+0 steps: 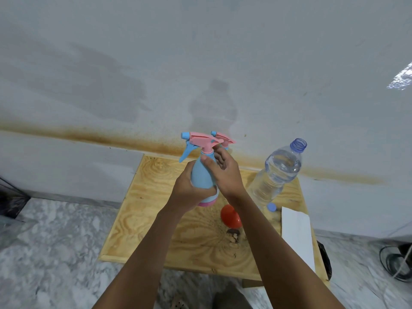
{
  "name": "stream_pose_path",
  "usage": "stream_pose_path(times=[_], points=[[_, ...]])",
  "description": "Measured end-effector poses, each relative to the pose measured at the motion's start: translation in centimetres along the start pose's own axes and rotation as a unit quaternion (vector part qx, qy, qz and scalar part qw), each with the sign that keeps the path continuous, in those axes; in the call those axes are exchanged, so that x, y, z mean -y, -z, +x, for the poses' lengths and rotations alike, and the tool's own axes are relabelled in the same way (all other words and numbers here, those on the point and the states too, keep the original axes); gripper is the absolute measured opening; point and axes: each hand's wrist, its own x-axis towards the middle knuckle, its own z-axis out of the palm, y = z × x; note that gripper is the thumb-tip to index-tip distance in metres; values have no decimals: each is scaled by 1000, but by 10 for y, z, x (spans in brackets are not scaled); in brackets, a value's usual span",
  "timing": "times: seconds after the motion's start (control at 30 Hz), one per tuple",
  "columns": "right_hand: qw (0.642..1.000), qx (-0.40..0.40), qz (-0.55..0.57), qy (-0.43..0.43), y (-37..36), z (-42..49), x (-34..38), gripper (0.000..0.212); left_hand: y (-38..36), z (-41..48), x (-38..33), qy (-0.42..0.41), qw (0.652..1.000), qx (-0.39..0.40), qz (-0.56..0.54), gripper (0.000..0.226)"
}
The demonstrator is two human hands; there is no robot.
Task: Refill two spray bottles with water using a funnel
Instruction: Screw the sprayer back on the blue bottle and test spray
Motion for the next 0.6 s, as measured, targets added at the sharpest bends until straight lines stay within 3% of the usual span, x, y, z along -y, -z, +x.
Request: stream_pose_path(times=[0.1,0.23,0.43,0.6], points=[[1000,15,2,11,2,-4,0,20,0,-1,-2,-8,1000,0,0,76],[998,-64,14,-4,-8,-4,1,32,0,0,-3,-2,1000,-1,-4,76],[999,6,51,11,2,-5,3,22,1,-2,-5,-2,1000,-1,-5,83],[998,-49,44,13,-3,-6,-1,27,-2,-3,-6,0,1000,-9,-17,83]])
